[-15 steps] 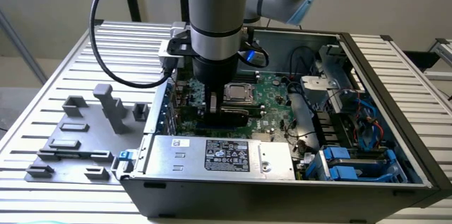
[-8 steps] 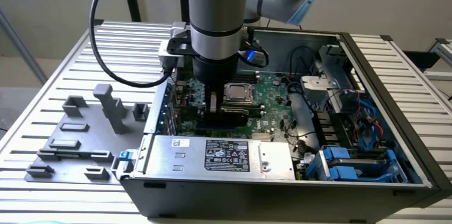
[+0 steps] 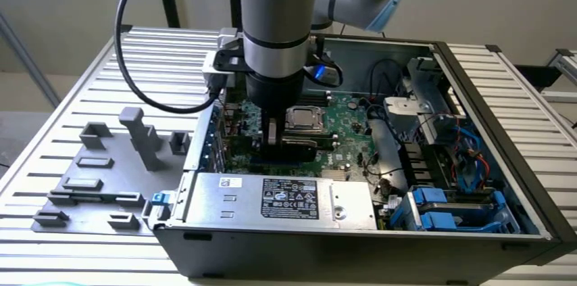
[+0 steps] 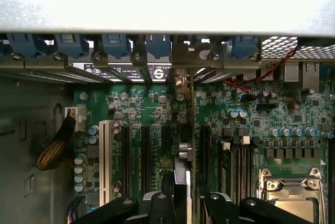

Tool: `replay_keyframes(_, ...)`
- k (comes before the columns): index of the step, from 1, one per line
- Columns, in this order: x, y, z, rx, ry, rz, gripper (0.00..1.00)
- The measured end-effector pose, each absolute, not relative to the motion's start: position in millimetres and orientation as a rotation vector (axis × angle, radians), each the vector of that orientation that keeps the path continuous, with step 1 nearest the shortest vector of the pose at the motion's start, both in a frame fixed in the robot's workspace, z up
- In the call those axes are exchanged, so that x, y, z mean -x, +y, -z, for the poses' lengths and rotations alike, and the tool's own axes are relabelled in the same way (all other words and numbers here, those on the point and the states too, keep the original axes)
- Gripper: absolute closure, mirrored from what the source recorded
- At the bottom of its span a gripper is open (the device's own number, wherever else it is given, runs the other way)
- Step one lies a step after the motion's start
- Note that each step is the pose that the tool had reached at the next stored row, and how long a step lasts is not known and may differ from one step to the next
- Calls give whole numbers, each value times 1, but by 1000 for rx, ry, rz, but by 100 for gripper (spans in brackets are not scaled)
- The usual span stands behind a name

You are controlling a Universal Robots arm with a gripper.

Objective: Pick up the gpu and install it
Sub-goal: 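Insert the gpu into the slot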

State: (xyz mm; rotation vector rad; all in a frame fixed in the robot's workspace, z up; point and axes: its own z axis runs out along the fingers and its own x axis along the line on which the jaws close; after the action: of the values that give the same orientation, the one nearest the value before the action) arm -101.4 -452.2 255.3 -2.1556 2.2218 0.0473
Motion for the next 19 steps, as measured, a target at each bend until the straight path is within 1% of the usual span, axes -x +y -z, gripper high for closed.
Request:
replay_keyframes(5,102,-452,-255,2155,2222,-49,73)
replay_keyframes(6,101,-452,-255,2155,2222,-49,66)
replay_keyframes(8,101,-452,-257,2155,2222,-49,66)
replay_keyframes(9,101,-452,-261,2156,2222,-49,60)
replay_keyframes(16,101,-452,-289,2158,2225,-55,60)
replay_keyframes(17,101,-452,-291,2159,2226,-55,62)
replay_keyframes(19,101,-450,-292,2160,2225,-56,75)
